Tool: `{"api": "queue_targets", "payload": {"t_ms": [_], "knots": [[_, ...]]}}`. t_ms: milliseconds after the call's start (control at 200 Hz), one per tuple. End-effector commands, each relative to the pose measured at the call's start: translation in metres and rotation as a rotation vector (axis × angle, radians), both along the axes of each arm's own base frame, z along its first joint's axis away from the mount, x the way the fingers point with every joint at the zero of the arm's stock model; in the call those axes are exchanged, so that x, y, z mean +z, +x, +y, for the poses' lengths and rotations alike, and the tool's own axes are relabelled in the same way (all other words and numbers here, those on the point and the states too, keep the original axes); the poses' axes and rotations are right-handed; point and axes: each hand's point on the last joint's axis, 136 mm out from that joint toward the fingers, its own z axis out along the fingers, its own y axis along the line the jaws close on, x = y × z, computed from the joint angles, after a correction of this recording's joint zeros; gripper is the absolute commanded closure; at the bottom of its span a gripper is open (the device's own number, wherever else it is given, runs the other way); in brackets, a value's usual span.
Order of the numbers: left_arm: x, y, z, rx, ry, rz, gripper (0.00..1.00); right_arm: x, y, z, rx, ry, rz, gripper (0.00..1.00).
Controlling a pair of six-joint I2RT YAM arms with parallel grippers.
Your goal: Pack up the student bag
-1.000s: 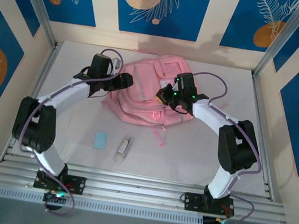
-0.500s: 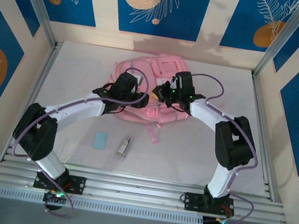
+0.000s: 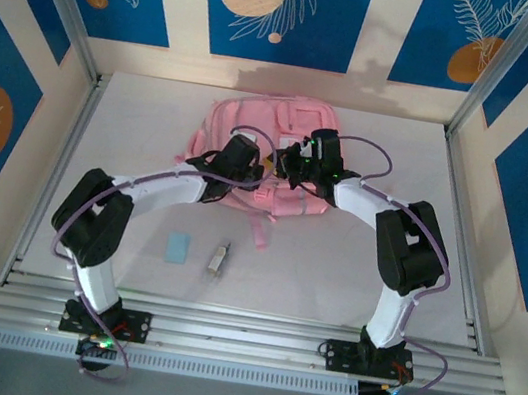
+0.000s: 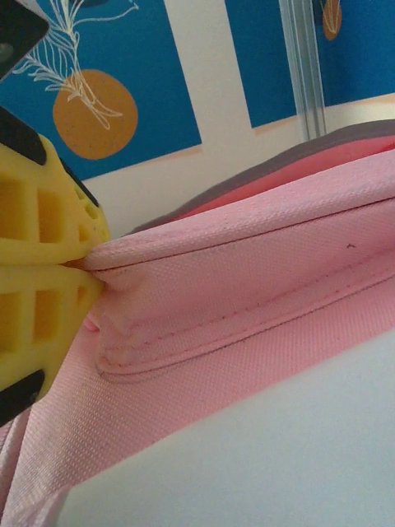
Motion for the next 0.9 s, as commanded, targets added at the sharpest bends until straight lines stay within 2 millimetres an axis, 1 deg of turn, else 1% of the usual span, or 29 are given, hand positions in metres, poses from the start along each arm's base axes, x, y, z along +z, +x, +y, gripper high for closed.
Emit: {"api": "queue_targets", "payload": {"t_ms": [0,85,140,245,360,420,540,655,700,780,840,895], "knots": [[0.003,0.022,0.011,0.050,0.108,-0.088,0.29,0.037,-0.018,0.022,0.133,0.143,-0.039,1.00],[0.002,0.024,0.016,0.049,0.135,-0.090,0.28,0.036,-0.017,0.018,0.127,0.145,-0.030,1.00],[0.003,0.023,0.024,0.055,0.162,-0.080,0.28,0.033,-0.014,0.014,0.117,0.144,-0.028,1.00],[0.011,0.020,0.043,0.072,0.190,-0.063,0.28,0.028,-0.010,0.004,0.101,0.123,-0.029,1.00],[0.023,0.012,0.056,0.069,0.184,-0.048,0.28,0.022,-0.007,-0.001,0.091,0.103,-0.027,1.00],[0.027,0.007,0.057,0.049,0.152,-0.031,0.27,0.020,-0.006,-0.002,0.091,0.093,-0.029,1.00],[0.031,-0.004,0.047,-0.005,0.075,0.012,0.28,0.015,-0.004,-0.004,0.088,0.064,-0.029,1.00],[0.030,-0.008,0.051,0.015,0.058,0.042,0.28,0.011,-0.003,-0.009,0.078,0.011,-0.045,1.00],[0.031,-0.009,0.053,0.024,0.041,0.047,0.28,0.009,-0.003,-0.011,0.073,-0.019,-0.052,0.93],[0.034,-0.010,0.050,0.020,-0.021,0.051,0.28,0.006,-0.002,-0.012,0.071,-0.063,-0.061,0.74],[0.036,-0.012,0.041,-0.013,-0.078,0.054,0.28,0.005,0.001,-0.012,0.065,-0.092,-0.067,0.65],[0.036,-0.014,0.028,-0.057,-0.139,0.062,0.28,0.001,0.003,-0.013,0.056,-0.116,-0.062,0.59]]}}
